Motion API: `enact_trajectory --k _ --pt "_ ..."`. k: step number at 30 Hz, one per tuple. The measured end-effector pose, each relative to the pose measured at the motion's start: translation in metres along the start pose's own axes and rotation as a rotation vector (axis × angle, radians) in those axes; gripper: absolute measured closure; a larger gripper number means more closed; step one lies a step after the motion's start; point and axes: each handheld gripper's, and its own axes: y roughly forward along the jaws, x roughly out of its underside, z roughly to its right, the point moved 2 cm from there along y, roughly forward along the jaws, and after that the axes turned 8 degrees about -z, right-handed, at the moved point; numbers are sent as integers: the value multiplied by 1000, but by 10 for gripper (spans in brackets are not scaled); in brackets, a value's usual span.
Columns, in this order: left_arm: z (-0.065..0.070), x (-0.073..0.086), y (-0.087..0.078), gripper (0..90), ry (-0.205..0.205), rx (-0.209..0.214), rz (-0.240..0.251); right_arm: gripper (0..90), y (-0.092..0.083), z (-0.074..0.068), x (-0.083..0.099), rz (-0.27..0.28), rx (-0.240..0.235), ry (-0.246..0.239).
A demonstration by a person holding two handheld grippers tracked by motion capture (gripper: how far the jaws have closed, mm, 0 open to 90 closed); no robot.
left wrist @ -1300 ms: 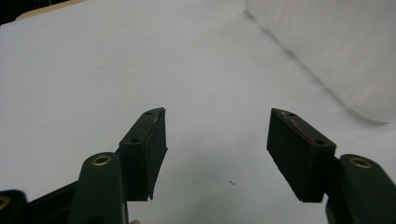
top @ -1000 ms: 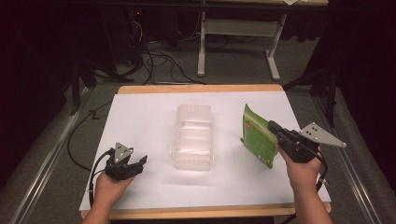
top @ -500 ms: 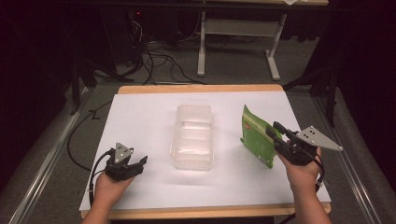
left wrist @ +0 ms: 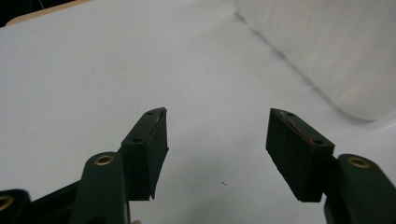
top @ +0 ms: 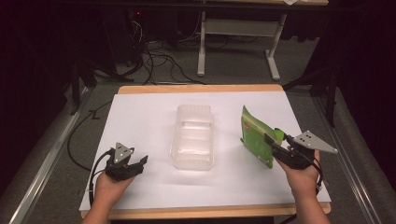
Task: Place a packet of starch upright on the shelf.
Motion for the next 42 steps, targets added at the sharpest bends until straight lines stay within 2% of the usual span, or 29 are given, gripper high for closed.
enact_trajectory --k 2,4,5,6,9,10,11,12,13,14,17,18,25,28,31,34,35,36,37,40,42 --pt "3 -2 0 436 -38 28 17 587 1 2 2 2 0 8" --pt "12 -8 2 539 -78 63 41 626 3 5 4 11 -2 27" --pt "12 -8 2 575 -78 63 41 626 3 5 4 11 -2 27" --pt "17 -11 3 575 -91 72 53 632 3 6 5 12 0 30" --pt "32 -19 4 711 -126 105 101 658 3 8 6 21 -6 34" --pt "41 -22 6 786 -129 120 115 674 3 8 6 24 -4 33" --pt "41 -22 6 817 -129 120 115 674 3 8 6 24 -4 33" --pt "51 -25 10 841 -120 136 115 690 2 8 6 29 -4 32" --pt "51 -25 10 860 -120 136 115 690 2 8 6 29 -4 32" --pt "60 -26 14 872 -97 137 112 701 2 7 5 29 -6 34" --pt "66 -28 15 896 -85 137 115 717 2 7 5 34 -7 26" --pt "69 -28 17 900 -68 142 114 732 2 6 4 38 -5 23" --pt "79 -26 16 900 -35 165 119 760 2 5 4 37 -5 21" --pt "89 -24 14 900 -14 187 124 760 3 6 4 40 -8 25" --pt "92 -24 13 900 0 177 128 760 3 7 4 40 -8 27" --pt "87 -24 11 861 -9 179 130 770 3 8 5 37 -16 32" --pt "83 -24 10 835 -23 176 137 783 3 8 5 37 -20 35" --pt "70 -23 5 750 -64 167 149 822 4 9 4 36 -32 44" --pt "70 -23 5 710 -64 167 149 822 4 9 4 36 -32 44" --pt "53 -21 -1 670 -95 143 160 877 5 9 4 29 -48 46" --pt "39 -18 -6 645 -141 127 172 880 5 8 3 24 -54 40"
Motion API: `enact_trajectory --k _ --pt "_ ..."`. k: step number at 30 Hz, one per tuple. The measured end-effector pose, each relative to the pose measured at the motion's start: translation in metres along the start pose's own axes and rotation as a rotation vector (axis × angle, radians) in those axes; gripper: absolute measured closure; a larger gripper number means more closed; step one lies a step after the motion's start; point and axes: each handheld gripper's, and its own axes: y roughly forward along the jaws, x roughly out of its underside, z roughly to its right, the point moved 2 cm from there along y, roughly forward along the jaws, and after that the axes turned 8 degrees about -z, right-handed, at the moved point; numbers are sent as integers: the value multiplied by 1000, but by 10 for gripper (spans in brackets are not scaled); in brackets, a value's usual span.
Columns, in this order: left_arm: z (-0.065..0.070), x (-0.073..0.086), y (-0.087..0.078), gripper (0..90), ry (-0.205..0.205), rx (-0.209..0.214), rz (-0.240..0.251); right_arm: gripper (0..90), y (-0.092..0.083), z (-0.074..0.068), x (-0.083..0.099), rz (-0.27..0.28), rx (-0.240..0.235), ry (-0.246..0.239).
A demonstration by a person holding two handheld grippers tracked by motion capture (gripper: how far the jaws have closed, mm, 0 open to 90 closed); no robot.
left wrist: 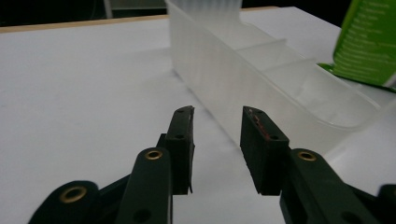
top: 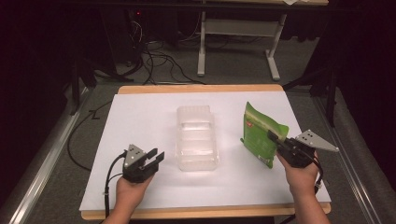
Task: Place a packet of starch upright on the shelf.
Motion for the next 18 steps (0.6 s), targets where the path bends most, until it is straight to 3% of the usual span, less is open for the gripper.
enact_trajectory --k 2,8,13,18 --pt "-17 0 -7 626 -51 -11 17 882 0 -2 -2 3 11 -11" --pt "-35 1 -16 590 -124 -11 48 884 -7 -2 -9 42 9 -8" --pt "-35 1 -16 544 -121 -28 49 883 -12 -2 -12 63 -6 -1" --pt "-30 1 -15 506 -80 -35 42 883 -16 -5 -16 80 -14 -2"
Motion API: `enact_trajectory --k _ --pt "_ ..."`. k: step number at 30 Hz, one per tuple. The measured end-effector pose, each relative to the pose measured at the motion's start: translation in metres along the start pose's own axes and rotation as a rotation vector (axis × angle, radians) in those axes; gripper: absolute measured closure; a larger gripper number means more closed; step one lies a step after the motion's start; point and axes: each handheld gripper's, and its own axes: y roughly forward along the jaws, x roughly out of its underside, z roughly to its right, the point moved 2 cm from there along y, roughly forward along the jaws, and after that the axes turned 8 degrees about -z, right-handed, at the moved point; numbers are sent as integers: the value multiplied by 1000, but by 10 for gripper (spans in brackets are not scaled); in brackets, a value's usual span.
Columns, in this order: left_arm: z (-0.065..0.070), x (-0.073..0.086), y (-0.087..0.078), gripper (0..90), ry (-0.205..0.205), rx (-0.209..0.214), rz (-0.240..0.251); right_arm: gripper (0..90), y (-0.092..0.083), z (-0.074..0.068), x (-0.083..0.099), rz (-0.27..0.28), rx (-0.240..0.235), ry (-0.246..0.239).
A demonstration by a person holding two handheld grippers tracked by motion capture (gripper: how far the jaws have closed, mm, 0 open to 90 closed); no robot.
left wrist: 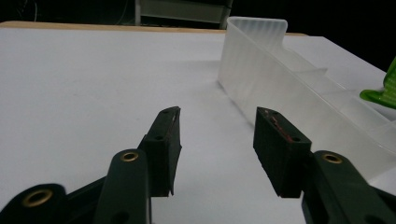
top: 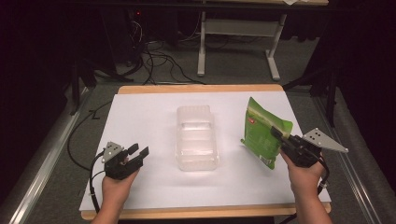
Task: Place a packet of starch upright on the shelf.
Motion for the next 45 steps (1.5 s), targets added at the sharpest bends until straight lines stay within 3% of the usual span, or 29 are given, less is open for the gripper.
enact_trajectory --k 4,6,10,24,34,45 --pt "5 0 1 494 53 -19 -5 883 -3 -5 -7 21 -22 -7" --pt "6 0 2 494 60 -22 -6 884 -3 -7 -9 28 -30 -7" --pt "9 0 2 483 109 -43 -20 884 0 -20 -18 49 -63 -33" --pt "11 2 6 459 177 -72 -74 884 19 -52 -46 88 -160 -88" --pt "9 2 8 461 182 -77 -99 883 39 -73 -62 96 -254 -111" --pt "6 3 8 442 176 -92 -96 884 72 -99 -68 62 -424 -142"
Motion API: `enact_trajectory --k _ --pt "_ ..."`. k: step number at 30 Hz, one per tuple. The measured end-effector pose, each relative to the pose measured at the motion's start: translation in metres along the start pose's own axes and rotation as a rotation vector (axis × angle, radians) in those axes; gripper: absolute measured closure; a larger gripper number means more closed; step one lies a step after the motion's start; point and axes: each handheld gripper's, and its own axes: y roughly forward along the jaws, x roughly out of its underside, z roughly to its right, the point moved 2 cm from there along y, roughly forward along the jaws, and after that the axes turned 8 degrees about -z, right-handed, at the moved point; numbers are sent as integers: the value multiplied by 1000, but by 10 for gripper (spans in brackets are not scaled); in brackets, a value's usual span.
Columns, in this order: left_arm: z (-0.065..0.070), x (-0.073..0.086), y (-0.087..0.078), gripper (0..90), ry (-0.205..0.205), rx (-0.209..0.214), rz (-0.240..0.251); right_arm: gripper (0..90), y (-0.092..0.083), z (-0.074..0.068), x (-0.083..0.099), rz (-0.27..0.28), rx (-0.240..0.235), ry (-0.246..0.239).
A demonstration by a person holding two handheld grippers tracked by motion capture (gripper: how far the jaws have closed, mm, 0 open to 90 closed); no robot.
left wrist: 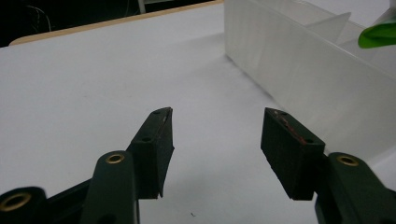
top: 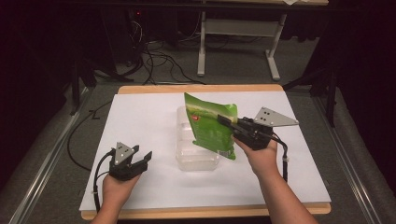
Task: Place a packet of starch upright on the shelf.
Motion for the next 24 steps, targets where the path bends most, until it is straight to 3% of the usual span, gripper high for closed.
enact_trajectory --k 7,24 --pt "-2 0 0 442 -8 1 3 883 26 6 1 -9 -96 10" --pt "-3 1 0 441 -21 2 0 883 63 12 1 -28 -185 9"
